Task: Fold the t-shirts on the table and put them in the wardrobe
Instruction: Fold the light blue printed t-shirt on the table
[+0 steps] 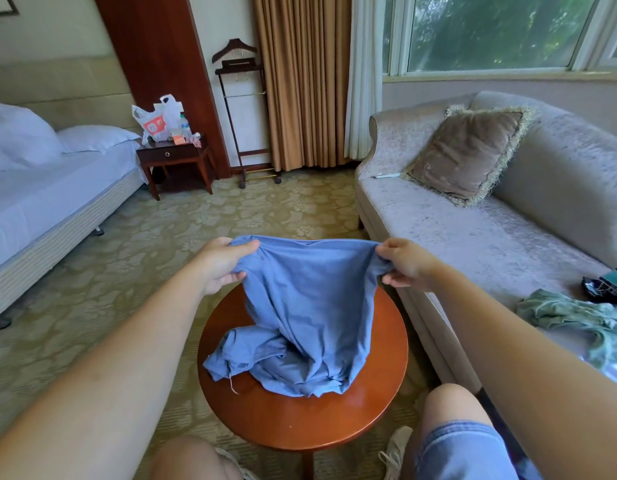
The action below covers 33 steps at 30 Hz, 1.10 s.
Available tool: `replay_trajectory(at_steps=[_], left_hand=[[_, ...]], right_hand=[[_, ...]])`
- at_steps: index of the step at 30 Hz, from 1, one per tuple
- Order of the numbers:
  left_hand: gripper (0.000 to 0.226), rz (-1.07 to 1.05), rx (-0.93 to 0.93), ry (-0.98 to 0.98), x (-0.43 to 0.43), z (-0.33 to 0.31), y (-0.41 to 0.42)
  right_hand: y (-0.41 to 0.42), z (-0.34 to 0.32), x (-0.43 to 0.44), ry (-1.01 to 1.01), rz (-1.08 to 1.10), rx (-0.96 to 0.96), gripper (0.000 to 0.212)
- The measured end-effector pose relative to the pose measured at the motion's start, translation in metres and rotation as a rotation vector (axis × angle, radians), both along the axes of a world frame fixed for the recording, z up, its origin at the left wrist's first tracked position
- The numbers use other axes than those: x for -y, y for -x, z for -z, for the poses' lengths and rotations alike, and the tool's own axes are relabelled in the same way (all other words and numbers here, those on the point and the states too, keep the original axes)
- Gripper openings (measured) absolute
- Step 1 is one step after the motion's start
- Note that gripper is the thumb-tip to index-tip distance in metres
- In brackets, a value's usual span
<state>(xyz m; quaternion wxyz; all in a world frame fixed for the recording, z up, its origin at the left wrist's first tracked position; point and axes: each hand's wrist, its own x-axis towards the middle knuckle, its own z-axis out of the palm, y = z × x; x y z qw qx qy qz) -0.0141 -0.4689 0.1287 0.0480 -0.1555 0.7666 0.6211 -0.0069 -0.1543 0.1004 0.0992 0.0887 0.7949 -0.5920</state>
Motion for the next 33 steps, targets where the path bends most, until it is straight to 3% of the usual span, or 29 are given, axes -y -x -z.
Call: replay_trajectory(at_steps=[5,8,12,23,29,33], left_hand=[[0.067,0.097,0.059,-0.114,0.0,-0.018,-0.013],[0.059,0.154,0.051,-0.095,-0.003,-0.025,-0.024],[0.042,0.2,-0.05,0.015,-0.007,-0.034,-0.042],[0.009,-0.012,-0.529,-0.012,-0.011,-0.11,-0.091],[0.013,-0.035,-0.517,-0.188,-0.011,-0.152,-0.1],[0.012,-0.009,-0.449,-0.12,0.001,-0.156,-0.082]], right_hand=[[-0.002,-0.026,0.005,0.168,0.231,-0.124,0.02],[-0.007,-0.042,0.005,0.275,0.294,-0.155,0.024],[-0.018,-0.054,0.003,0.2,0.329,-0.228,0.028],[-0.07,-0.143,0.016,0.081,0.435,-0.719,0.025],[-0.074,-0.187,0.035,0.024,0.42,-0.813,0.014],[-0.046,-0.193,0.035,-0.067,0.421,-0.73,0.015]])
